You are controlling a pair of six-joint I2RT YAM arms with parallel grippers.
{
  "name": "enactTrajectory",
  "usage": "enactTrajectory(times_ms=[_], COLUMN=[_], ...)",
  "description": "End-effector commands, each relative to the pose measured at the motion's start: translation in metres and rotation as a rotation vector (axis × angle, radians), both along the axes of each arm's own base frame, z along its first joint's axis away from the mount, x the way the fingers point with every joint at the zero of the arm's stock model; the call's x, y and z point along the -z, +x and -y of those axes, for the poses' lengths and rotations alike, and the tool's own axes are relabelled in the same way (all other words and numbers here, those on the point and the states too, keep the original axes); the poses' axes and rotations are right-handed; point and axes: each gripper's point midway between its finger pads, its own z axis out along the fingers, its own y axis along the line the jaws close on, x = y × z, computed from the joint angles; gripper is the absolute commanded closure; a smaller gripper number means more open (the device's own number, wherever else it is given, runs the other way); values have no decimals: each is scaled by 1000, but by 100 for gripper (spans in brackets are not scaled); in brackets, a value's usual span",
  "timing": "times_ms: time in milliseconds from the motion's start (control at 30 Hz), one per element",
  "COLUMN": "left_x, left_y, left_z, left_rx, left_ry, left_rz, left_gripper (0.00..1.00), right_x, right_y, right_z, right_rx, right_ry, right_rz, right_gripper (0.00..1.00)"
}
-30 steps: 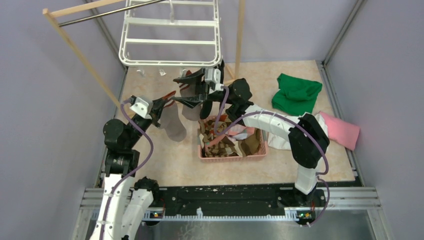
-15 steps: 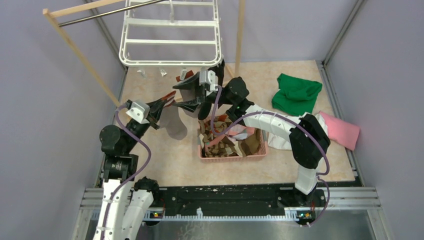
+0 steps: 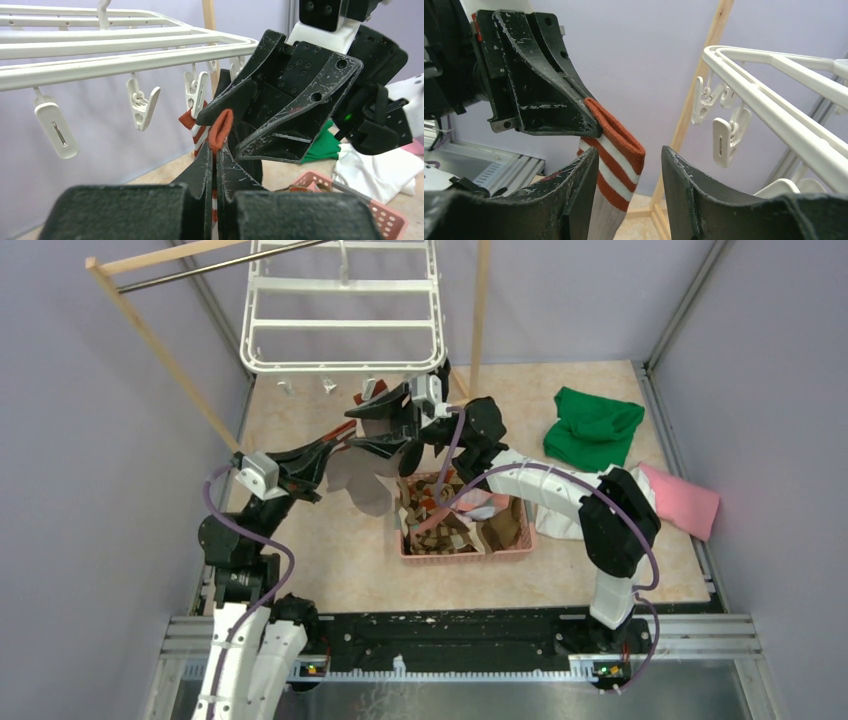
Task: Clip the socks to the hanger
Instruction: Adjust the sock.
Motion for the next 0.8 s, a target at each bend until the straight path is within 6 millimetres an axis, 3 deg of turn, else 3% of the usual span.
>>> enactTrajectory(times_ms=[0, 233, 500, 767], left_x=[-32, -44, -44, -45], left_y=[-20, -30, -33, -34], left_z=[2, 4, 5, 4], left_rx=[49, 98, 123, 128], left_ry=[-86, -163, -208, -226], left_rz=[116, 145, 147, 150], left_gripper=[100, 100, 100, 100], right_x=[-51, -58, -72, -74], right_y=[-22, -26, -34, -45], right_z=[19, 22, 29, 32], right_rx=[-44, -55, -74, -112], right_ry=[113, 132, 167, 165], right_rz=[69, 58, 57, 68], right_gripper=[52, 59, 65, 75])
